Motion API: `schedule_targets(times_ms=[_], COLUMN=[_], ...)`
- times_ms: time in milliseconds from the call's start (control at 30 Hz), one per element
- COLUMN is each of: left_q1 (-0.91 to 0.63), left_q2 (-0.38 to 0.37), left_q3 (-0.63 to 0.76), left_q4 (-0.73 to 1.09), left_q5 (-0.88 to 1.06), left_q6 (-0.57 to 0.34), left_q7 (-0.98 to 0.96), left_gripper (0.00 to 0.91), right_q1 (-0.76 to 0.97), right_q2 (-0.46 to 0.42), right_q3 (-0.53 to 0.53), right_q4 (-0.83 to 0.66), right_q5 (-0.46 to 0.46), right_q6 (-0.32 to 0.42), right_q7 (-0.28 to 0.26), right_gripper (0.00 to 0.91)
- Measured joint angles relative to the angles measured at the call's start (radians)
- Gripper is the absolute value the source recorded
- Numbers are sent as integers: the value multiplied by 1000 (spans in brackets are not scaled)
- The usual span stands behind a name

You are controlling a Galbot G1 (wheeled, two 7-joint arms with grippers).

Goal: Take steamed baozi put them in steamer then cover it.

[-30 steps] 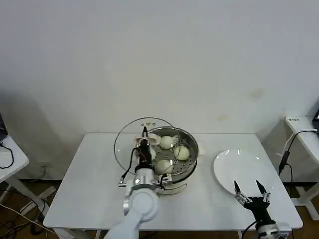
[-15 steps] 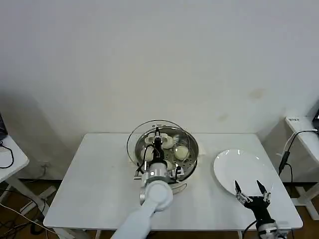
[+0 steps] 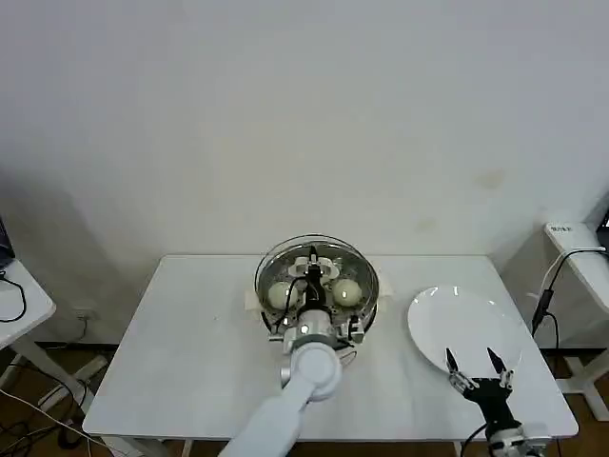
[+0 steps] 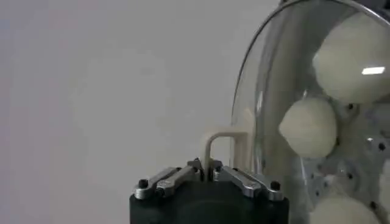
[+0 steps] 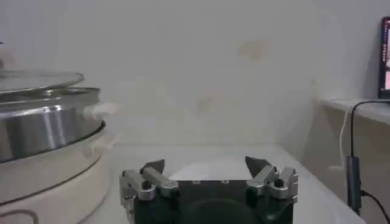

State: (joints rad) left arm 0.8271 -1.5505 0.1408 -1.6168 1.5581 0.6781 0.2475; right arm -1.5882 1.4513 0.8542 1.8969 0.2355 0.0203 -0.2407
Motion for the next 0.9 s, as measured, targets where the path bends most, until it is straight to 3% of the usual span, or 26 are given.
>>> schedule_targets(times_ms=[900], left_q1=[11], left_q2=[-14], left_q3=[8], left_q4=[1], left_q5=[4], left_q6=[11], left_q7=[39], left_gripper=[0], right_q1=[-6], right_q2=[7], right_q3=[-5], right_q4=[-22], right_q5=[-29], right_q6=[24], right_q7=[-1], right_gripper=[907])
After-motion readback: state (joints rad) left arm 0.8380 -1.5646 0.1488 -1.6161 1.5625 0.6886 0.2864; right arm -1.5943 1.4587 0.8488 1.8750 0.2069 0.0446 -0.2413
